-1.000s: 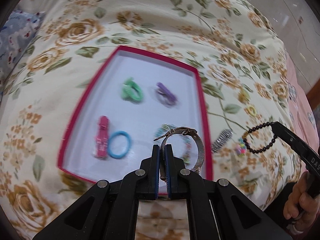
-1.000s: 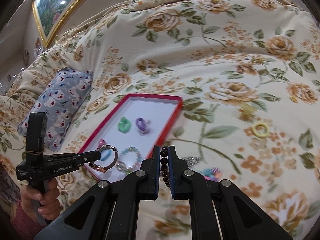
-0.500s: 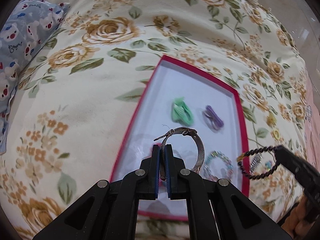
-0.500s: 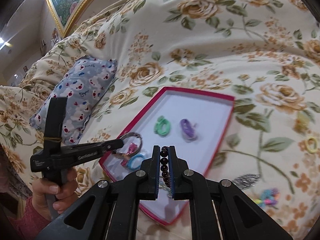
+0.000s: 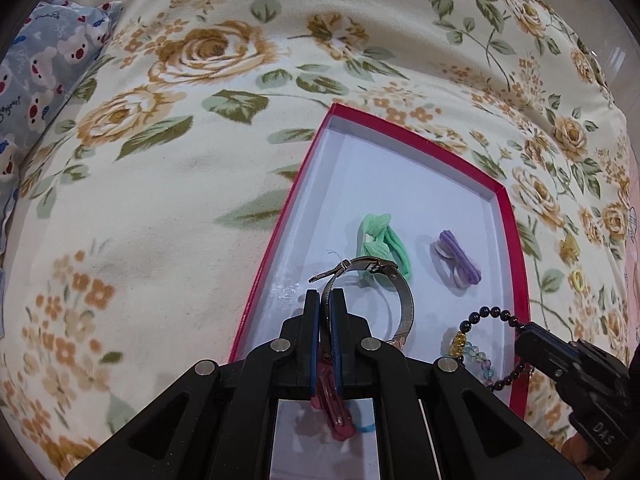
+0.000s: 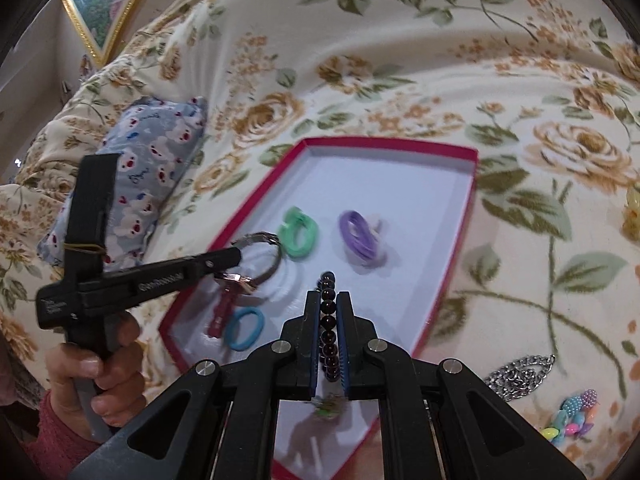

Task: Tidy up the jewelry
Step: 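Carry the silver watch and black bead bracelet over the tray and lower them, then open both grippers to drop the watch and bracelet into the tray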

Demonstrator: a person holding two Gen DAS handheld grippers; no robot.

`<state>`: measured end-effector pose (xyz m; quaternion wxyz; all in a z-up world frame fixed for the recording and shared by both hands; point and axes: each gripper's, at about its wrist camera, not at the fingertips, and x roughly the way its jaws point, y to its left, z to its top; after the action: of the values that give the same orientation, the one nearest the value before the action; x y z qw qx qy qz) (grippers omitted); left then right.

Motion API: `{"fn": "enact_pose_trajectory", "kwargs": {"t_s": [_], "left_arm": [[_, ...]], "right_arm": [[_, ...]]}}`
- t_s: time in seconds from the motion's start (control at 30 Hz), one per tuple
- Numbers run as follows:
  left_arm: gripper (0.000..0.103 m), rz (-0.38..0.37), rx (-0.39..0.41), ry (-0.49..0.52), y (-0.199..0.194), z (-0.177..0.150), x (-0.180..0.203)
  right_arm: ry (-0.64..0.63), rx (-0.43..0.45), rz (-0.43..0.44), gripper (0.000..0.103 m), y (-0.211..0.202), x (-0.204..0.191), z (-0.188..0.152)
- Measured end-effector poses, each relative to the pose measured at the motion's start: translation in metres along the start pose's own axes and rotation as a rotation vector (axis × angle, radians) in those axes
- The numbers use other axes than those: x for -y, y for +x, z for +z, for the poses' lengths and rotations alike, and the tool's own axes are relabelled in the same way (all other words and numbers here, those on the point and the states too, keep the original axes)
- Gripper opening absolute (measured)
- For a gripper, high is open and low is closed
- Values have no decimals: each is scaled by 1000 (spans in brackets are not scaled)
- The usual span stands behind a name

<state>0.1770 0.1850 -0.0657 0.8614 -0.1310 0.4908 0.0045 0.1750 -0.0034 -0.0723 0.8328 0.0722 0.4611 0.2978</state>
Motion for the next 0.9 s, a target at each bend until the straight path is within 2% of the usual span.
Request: {"fn": "enact_pose_trajectory", "kwargs": {"t_s": [0.6, 0.67, 0.73, 0.8, 0.87, 0.9], "left_arm": [[6, 40, -31, 18, 13, -2, 6], [7, 42, -32, 20, 13, -2, 6], [9, 40, -35, 19, 12, -2, 6], [23, 37, -35, 12, 11, -2, 5], [30, 48, -28, 11, 9, -1, 5], [30, 50, -26, 13, 7, -2, 5]], "right_arm": [[-28, -51, -64, 8, 13, 5, -5], [-29, -52, -63, 11, 13, 5, -4], [-24, -48, -61, 12, 13, 5, -4], [-12, -49, -49, 13, 12, 6, -4], [-4, -47, -43, 15, 10, 6, -4], [-2, -42, -40, 16, 8, 6, -4]]}}
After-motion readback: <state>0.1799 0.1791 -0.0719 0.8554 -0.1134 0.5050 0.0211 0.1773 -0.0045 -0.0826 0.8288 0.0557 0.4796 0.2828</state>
